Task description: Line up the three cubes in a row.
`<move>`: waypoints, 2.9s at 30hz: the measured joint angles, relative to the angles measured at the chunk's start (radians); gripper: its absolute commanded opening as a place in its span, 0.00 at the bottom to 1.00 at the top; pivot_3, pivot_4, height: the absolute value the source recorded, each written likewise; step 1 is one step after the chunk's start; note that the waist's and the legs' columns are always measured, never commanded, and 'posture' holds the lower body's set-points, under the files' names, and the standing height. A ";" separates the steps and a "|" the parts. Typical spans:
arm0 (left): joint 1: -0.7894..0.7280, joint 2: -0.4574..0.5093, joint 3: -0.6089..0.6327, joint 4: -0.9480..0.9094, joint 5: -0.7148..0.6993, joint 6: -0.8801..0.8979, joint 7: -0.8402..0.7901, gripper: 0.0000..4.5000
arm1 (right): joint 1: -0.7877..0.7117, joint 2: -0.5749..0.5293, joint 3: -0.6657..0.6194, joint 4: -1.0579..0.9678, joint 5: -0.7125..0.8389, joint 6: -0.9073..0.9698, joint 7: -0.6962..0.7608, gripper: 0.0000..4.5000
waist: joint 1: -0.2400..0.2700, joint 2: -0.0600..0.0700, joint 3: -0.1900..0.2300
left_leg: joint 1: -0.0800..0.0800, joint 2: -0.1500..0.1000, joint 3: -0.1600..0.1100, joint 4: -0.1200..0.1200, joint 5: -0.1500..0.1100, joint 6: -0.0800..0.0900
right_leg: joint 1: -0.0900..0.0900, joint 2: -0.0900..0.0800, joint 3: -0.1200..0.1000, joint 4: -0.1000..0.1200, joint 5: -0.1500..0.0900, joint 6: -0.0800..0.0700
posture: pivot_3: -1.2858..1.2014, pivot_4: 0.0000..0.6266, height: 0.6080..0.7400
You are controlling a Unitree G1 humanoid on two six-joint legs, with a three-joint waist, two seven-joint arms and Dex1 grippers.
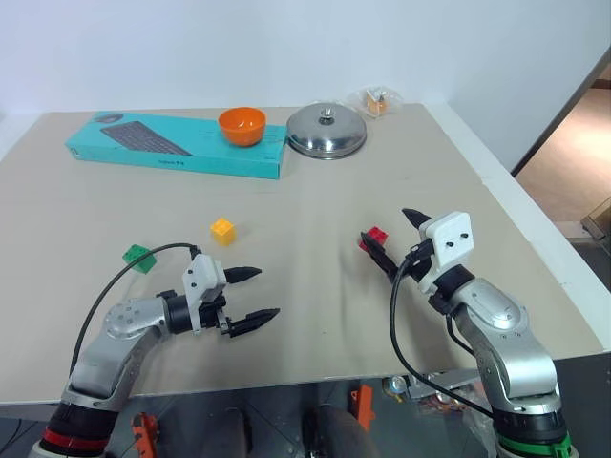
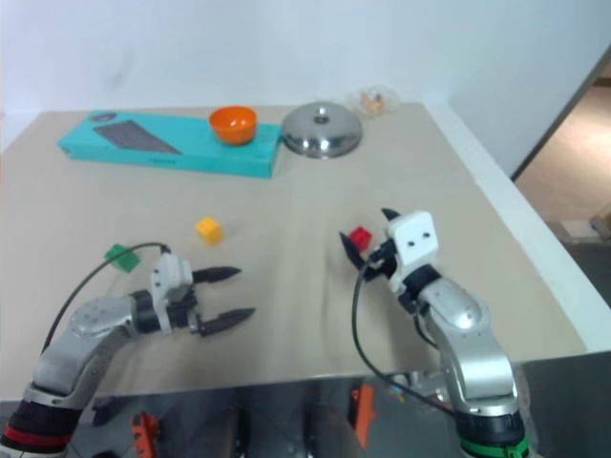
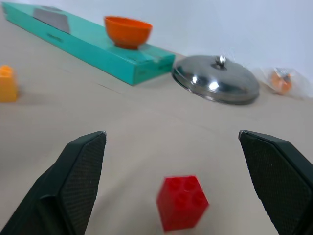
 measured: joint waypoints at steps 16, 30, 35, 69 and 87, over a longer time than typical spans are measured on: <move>-0.026 -0.003 -0.006 0.021 -0.008 0.014 -0.016 0.99 | -0.219 -0.029 0.032 0.488 0.012 -0.133 0.269 1.00 | -0.002 0.000 0.000 | 0.000 0.000 0.000 0.000 -0.001 0.001 | 0.000 0.003 0.003 0.000 0.000 0.000 | 0.52 0.24 1.00; 0.005 -0.001 -0.005 -0.018 -0.008 0.034 0.019 1.00 | -0.330 -0.003 0.037 0.724 0.012 -0.181 0.326 0.44 | -0.002 0.001 0.000 | 0.000 0.000 0.001 0.000 -0.001 0.001 | -0.001 0.003 0.005 0.000 0.000 0.001 | 0.52 0.24 1.00; 0.011 -0.001 -0.004 -0.020 -0.008 0.035 0.032 1.00 | -0.330 -0.003 0.037 0.725 0.012 -0.181 0.326 0.28 | -0.002 0.001 0.000 | 0.000 0.000 0.001 0.000 -0.001 0.001 | -0.001 0.003 0.005 0.000 0.000 0.001 | 0.52 0.24 1.00; 0.206 0.061 0.093 -0.058 -0.013 -0.206 -0.047 1.00 | -0.471 0.002 0.387 0.507 0.045 -0.077 0.786 0.28 | -0.001 0.002 0.001 | 0.000 0.003 0.001 0.000 -0.001 0.002 | -0.002 0.002 0.006 0.001 0.001 0.000 | 0.52 0.24 1.00; 0.209 0.059 0.085 -0.070 -0.009 -0.203 0.017 1.00 | -0.491 0.052 0.392 0.706 -0.029 -0.222 0.827 0.81 | -0.001 0.002 0.001 | 0.000 0.003 0.001 0.000 -0.001 0.002 | -0.002 0.002 0.006 0.001 0.001 -0.001 | 0.52 0.24 1.00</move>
